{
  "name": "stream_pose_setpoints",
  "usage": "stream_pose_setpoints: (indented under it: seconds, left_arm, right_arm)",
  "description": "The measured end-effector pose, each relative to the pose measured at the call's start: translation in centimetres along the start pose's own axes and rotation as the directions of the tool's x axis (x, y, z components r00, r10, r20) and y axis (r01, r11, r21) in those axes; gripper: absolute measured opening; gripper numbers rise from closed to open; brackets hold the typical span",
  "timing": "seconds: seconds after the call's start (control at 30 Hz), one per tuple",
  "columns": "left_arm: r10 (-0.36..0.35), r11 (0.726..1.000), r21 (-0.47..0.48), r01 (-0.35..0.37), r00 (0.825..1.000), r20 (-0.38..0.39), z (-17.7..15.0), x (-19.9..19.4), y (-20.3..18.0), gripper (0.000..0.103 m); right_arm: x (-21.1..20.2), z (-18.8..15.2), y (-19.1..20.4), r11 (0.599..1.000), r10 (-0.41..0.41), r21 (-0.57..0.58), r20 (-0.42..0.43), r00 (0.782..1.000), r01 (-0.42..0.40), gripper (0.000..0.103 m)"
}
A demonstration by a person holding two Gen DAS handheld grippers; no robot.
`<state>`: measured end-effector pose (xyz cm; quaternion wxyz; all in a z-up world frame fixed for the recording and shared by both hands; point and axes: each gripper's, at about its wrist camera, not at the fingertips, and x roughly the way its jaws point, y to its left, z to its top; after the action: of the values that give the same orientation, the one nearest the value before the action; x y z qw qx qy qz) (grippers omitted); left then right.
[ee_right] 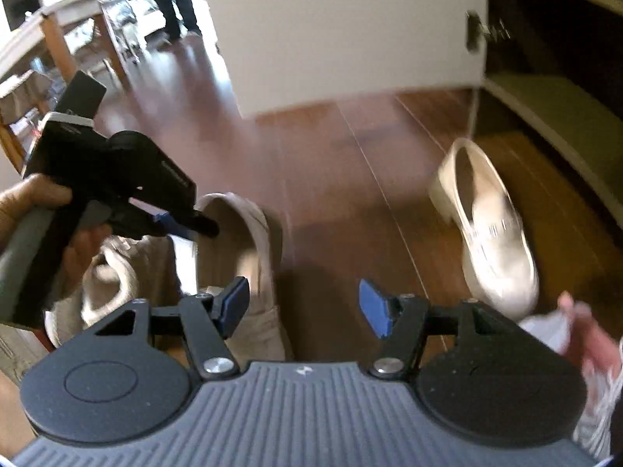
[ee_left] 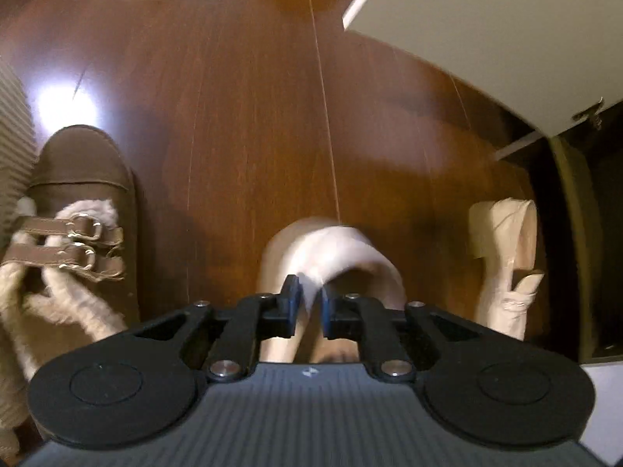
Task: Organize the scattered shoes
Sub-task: 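Carry the second loafer with the left gripper and lower it by the cabinet, then push the second loafer beside the first loafer with the right gripper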
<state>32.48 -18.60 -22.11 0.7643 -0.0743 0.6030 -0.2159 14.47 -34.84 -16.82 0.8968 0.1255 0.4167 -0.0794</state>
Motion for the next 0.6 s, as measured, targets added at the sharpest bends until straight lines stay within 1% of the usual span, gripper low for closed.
stream_pose_setpoints:
  seconds: [0.03,0.1,0.13,0.17,0.2,0.23,0.27,0.37,0.43,0.47,0.5,0.6]
  left_arm:
    - [0.008,0.999,0.037,-0.009,1.0,0.005,0.1,-0.4,-0.2,0.01]
    - [0.032,0.989,0.141,-0.036,0.999,0.027,0.0,-2.4,-0.5,0.018]
    - [0.04,0.983,0.178,-0.046,0.998,0.04,0.0,-3.2,-0.4,0.028]
    - [0.042,0.981,0.185,-0.052,0.997,0.057,-0.1,-4.2,0.2,0.041]
    - [0.046,0.982,0.182,-0.059,0.996,0.074,-0.5,-5.3,0.7,0.046]
    - [0.058,0.983,0.172,-0.072,0.995,0.084,-1.3,-6.3,1.3,0.051]
    - [0.078,0.983,0.156,-0.093,0.992,0.096,-2.2,-7.3,2.1,0.051]
    - [0.123,0.985,0.111,-0.133,0.988,0.093,-4.1,-8.3,3.2,0.051]
    - [0.138,0.987,0.075,-0.144,0.988,0.074,-4.9,-7.7,3.5,0.051]
    - [0.143,0.987,0.06,-0.147,0.988,0.063,-5.2,-7.3,3.6,0.051]
    - [0.147,0.987,0.053,-0.15,0.988,0.056,-5.4,-7.0,3.6,0.051]
    - [0.161,0.983,0.078,-0.166,0.985,0.066,-5.6,-6.5,2.9,0.051]
  right_arm:
    - [0.6,-0.5,0.0,1.0,0.004,-0.002,-0.029,1.0,-0.004,0.063]
    - [1.8,-1.2,0.8,1.0,0.023,-0.008,-0.065,0.998,-0.024,0.068]
    - [2.5,-1.6,1.5,0.999,0.036,-0.019,-0.08,0.996,-0.037,0.071]
    - [2.9,-1.9,2.0,0.999,0.041,-0.029,-0.086,0.995,-0.044,0.076]
    - [3.7,-2.3,3.1,0.997,0.047,-0.054,-0.094,0.994,-0.052,0.079]
    - [4.6,-2.7,4.1,0.995,0.044,-0.081,-0.1,0.994,-0.052,0.085]
    - [5.1,-2.9,4.6,0.994,0.04,-0.097,-0.102,0.994,-0.05,0.088]
    - [8.1,-4.1,7.4,0.983,-0.016,-0.182,-0.126,0.992,-0.007,0.088]
    - [10.1,-4.8,9.0,0.971,-0.063,-0.237,-0.136,0.989,0.03,0.089]
    - [10.9,-4.8,9.6,0.962,-0.097,-0.265,-0.129,0.987,0.06,0.086]
    - [11.5,-4.5,9.6,0.959,-0.098,-0.278,-0.133,0.986,0.058,0.086]
    - [12.9,-3.1,8.6,0.959,-0.073,-0.282,-0.155,0.985,0.027,0.08]
